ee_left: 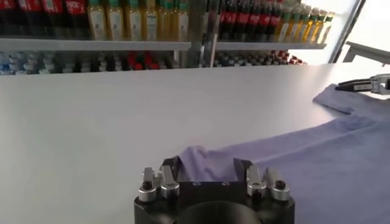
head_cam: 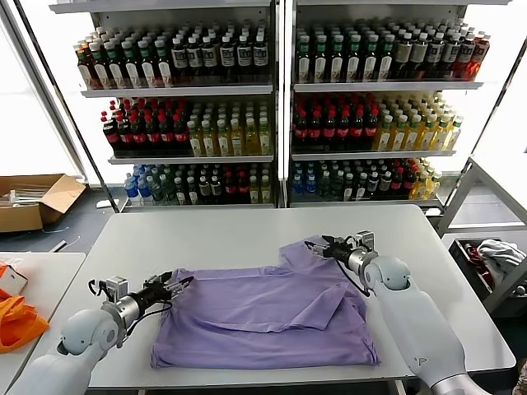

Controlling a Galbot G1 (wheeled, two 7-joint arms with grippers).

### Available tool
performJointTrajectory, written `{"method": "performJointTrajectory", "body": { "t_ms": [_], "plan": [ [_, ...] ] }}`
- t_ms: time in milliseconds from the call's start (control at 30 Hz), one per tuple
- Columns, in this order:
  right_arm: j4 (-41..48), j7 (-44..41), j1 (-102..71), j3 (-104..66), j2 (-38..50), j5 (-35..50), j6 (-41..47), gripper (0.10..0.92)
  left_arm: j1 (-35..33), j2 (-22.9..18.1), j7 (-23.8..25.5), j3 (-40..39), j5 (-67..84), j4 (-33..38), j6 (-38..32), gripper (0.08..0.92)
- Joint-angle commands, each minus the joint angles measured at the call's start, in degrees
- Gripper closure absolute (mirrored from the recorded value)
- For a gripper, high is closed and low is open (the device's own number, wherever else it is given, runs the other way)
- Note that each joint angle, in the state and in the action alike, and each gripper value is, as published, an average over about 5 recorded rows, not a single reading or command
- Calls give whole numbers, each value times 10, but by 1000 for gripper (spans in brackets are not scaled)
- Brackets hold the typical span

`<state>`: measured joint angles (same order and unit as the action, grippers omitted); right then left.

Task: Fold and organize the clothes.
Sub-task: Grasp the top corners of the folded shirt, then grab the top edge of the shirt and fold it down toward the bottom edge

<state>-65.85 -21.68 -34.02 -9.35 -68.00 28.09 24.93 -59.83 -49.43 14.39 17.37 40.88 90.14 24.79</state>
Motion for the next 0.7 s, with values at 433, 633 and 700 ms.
{"method": "performJointTrajectory", "body": {
  "t_ms": [433, 633, 700],
  "plan": [
    [-60, -25, -28, -22, 11, 84, -11, 821, -3, -4, -3, 0, 8, 27, -5, 829],
    [-127, -22, -66, -47, 28, 124, -4, 919, -15, 2, -6, 18, 18, 63, -8, 903],
    [-152, -19, -81, -57, 35, 135, 1, 919, -23, 6, -6, 26, 23, 80, -8, 905]
  ]
}}
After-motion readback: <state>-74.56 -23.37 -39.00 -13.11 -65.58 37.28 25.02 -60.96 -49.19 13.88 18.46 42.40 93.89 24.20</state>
